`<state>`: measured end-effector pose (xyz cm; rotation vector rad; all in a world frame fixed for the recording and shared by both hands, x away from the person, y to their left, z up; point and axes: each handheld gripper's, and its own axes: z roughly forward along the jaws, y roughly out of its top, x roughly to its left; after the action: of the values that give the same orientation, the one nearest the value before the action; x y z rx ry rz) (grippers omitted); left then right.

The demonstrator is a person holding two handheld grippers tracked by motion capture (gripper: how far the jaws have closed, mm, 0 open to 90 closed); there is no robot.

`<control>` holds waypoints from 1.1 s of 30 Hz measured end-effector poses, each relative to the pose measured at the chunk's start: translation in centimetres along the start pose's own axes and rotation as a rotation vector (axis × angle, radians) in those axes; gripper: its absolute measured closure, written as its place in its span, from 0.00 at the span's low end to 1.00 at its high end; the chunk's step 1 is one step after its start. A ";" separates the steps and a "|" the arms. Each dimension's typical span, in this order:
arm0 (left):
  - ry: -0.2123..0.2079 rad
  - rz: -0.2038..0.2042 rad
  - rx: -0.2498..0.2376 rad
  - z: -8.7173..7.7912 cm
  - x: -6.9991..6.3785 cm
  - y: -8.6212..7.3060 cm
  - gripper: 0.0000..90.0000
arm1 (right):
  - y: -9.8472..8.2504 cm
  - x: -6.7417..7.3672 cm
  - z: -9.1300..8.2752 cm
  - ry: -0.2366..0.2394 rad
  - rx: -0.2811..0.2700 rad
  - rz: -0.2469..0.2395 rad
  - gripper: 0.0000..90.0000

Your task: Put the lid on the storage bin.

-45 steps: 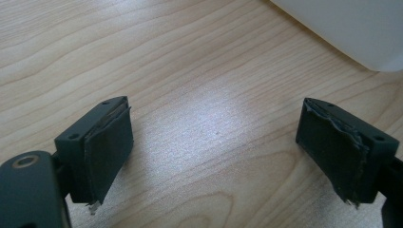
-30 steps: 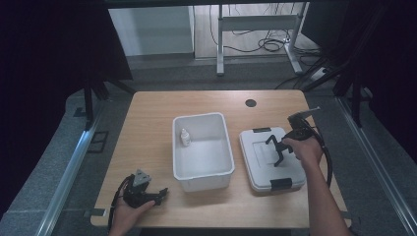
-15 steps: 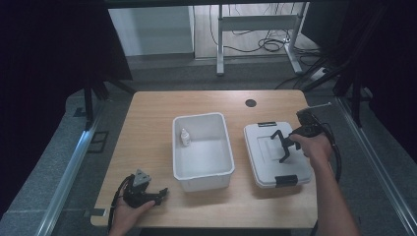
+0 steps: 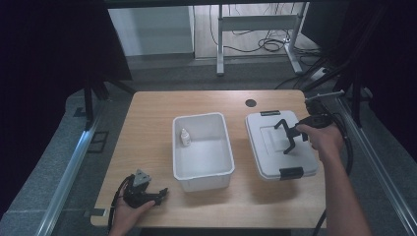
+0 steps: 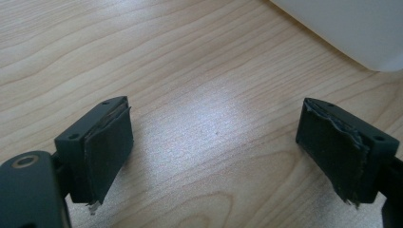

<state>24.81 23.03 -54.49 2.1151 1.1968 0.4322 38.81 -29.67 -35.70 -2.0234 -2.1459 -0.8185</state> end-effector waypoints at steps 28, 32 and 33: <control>-0.001 0.001 0.002 0.0 0.0 0.0 0.13 | 1.3 3.7 -2.0 0.062 -0.054 -0.031 0.95; -0.001 0.001 0.002 0.0 0.0 0.0 0.13 | 1.4 4.1 -1.9 0.061 -0.050 -0.036 0.95; -0.001 0.001 0.002 0.0 0.0 0.0 0.13 | 1.5 4.2 -1.9 0.063 -0.051 -0.036 0.95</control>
<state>24.81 23.04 -54.48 2.1177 1.1960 0.4308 39.12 -26.70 -31.88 -1.9597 -2.1550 -0.9380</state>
